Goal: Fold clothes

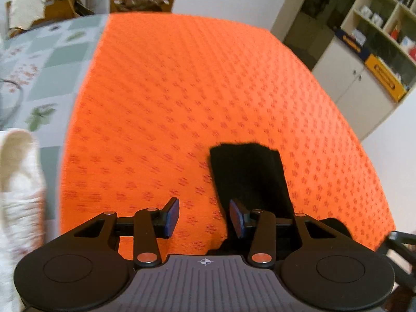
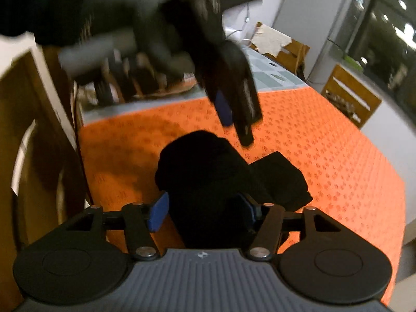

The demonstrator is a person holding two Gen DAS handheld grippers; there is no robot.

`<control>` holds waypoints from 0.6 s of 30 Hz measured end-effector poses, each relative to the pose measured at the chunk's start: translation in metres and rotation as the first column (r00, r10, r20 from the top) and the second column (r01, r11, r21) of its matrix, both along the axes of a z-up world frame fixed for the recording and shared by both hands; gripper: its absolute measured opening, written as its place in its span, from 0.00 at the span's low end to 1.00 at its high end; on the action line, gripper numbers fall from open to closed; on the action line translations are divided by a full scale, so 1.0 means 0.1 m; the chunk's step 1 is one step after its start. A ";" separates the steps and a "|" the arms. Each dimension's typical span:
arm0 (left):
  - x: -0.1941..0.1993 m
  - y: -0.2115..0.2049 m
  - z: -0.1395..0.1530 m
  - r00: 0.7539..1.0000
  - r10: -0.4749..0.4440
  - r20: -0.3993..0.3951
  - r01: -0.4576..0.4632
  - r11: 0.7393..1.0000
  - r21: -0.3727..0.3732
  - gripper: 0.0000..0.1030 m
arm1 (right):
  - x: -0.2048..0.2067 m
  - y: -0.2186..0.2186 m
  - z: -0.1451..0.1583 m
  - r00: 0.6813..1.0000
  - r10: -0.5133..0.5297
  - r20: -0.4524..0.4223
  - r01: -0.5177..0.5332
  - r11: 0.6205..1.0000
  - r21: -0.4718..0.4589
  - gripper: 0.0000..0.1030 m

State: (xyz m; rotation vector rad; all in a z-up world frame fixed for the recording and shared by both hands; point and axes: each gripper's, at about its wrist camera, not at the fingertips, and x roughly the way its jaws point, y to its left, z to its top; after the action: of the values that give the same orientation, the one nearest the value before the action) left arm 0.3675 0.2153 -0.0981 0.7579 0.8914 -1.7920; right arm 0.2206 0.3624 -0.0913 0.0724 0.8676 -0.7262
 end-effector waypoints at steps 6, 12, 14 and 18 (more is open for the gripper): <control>0.30 0.38 0.35 0.999 0.043 -0.027 -0.044 0.997 -0.067 0.45 | 0.08 0.06 -0.17 0.991 0.083 -0.106 -0.090 0.994 -0.063 0.79; 0.42 0.77 0.57 0.993 0.107 -0.045 -0.111 0.989 -0.102 0.46 | 0.04 -0.05 -0.19 0.980 0.128 -0.154 -0.141 0.987 -0.079 0.76; 0.40 0.90 0.62 0.989 0.138 -0.053 -0.143 0.984 -0.109 0.46 | 0.01 -0.08 -0.21 0.975 0.150 -0.162 -0.165 0.983 -0.082 0.75; 0.24 1.18 0.69 0.977 0.209 -0.042 -0.213 0.969 -0.129 0.47 | -0.09 -0.19 -0.22 0.968 0.204 -0.144 -0.217 0.973 -0.080 0.69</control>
State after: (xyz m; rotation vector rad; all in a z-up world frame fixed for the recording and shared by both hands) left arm 0.3916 0.3329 -0.0287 0.5335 0.8290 -1.6580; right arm 0.2121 0.3434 -0.1135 -0.1542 0.9522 -0.5757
